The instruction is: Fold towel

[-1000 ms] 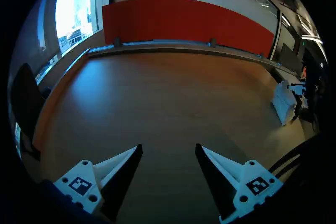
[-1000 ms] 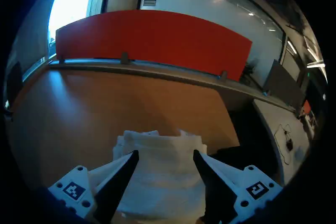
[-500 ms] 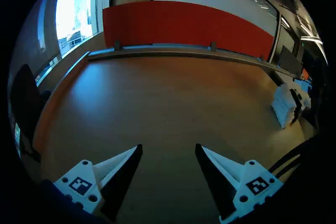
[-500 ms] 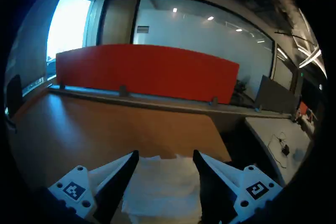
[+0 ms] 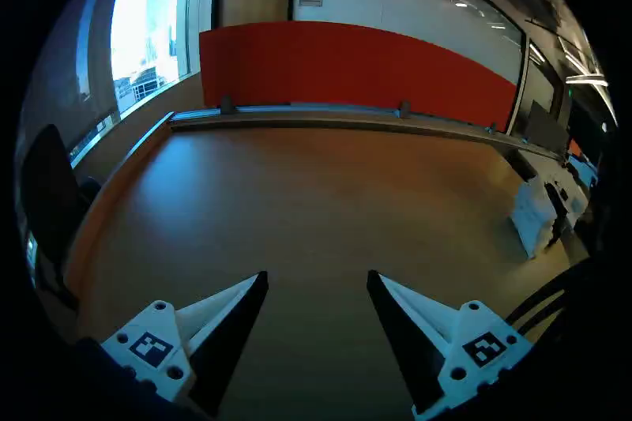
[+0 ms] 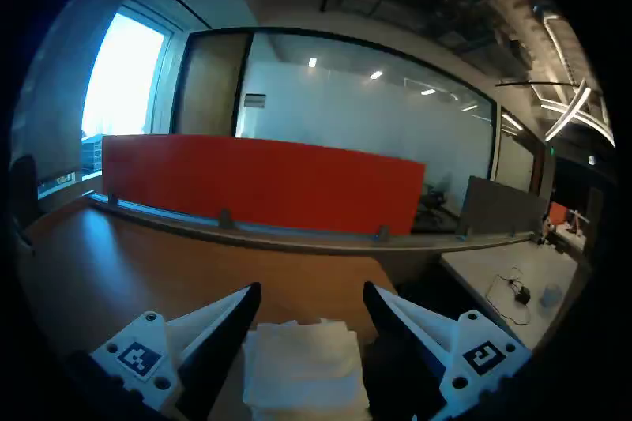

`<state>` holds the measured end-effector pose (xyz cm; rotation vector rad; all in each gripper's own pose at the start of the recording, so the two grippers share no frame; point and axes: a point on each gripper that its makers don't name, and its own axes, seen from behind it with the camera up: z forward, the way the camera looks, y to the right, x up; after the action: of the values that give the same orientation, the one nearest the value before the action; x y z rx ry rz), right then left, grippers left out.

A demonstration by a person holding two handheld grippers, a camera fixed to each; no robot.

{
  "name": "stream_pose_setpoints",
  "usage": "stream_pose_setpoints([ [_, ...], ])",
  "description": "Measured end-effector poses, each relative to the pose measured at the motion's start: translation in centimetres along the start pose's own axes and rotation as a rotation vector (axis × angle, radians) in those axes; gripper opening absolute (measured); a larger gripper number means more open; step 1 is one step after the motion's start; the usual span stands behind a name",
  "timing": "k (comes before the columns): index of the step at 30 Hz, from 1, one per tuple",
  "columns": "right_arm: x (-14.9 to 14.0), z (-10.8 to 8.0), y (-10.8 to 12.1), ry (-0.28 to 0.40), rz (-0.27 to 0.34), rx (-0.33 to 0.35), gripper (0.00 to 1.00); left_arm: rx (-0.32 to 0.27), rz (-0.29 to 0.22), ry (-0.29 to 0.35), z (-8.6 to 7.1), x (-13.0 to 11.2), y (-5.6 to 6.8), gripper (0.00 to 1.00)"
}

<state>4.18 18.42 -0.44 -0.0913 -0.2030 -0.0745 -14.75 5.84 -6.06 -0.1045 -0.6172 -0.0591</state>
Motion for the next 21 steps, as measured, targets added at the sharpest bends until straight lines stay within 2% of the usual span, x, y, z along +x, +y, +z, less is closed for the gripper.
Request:
stream_pose_setpoints([
  [9, 1.0, -2.8, -0.2, 0.047, 0.009, -0.027, 1.0, 0.01, -0.001, 0.063, -0.5, 2.4, -0.6, 0.93],
  [21, 1.3, -4.9, -1.3, 0.074, 0.03, -0.035, 1.0, 0.022, -0.015, 0.165, -1.8, 5.4, -1.2, 0.93],
])
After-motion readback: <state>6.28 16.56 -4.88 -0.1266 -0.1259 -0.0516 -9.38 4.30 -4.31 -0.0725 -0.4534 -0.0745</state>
